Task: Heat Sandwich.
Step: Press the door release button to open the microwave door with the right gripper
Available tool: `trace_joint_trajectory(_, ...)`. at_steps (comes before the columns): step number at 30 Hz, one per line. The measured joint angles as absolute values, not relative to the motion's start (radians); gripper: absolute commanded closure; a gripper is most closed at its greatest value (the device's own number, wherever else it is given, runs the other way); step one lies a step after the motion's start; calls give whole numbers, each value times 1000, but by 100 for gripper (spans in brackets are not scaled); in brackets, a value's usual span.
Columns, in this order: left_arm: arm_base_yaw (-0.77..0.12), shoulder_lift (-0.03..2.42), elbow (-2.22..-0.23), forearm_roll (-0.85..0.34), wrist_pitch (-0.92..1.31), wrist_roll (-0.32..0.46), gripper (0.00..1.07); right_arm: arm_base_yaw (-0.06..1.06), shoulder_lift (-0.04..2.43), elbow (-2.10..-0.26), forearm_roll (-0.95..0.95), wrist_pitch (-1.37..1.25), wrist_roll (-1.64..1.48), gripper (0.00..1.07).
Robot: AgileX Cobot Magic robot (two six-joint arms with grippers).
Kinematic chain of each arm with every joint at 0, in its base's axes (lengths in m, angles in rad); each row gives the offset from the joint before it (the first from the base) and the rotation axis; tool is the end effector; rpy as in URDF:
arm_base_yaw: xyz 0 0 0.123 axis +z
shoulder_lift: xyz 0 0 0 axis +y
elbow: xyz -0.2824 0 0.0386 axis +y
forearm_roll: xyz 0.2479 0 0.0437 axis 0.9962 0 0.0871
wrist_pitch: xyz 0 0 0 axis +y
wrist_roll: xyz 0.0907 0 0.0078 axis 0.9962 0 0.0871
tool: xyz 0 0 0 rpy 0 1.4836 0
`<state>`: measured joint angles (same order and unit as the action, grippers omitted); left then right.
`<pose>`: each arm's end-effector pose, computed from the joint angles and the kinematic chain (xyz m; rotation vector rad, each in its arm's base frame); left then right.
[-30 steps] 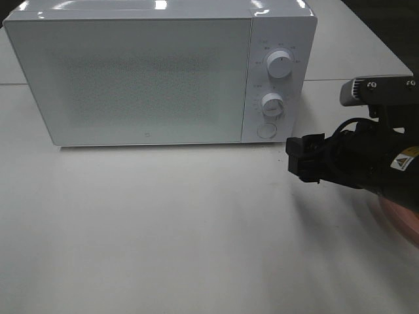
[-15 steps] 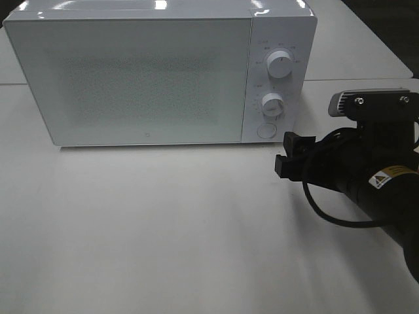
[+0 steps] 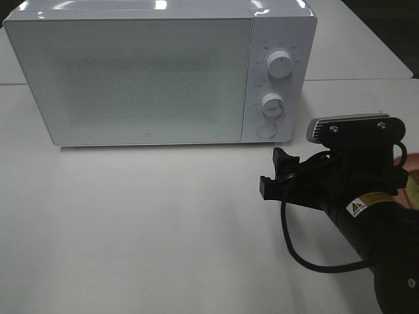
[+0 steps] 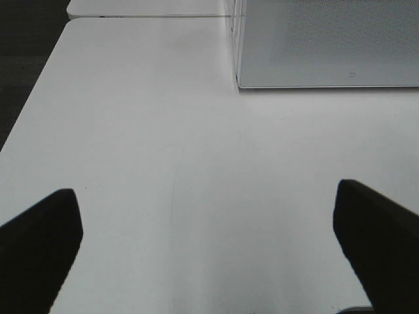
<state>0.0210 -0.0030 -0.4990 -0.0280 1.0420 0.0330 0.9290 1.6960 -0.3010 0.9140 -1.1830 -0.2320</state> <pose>-0.0044 -0.0023 0.2784 0.0131 2.0232 0.0008 0.1843 0.1352 0.1419 -0.0881 1.7888 0.0428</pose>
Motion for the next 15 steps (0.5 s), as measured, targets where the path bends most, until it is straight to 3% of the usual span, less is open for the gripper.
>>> trace_joint_trajectory(15,21,-3,-499,-28,1042,33,5,953,1696,-301,949,-1193,-159,31)
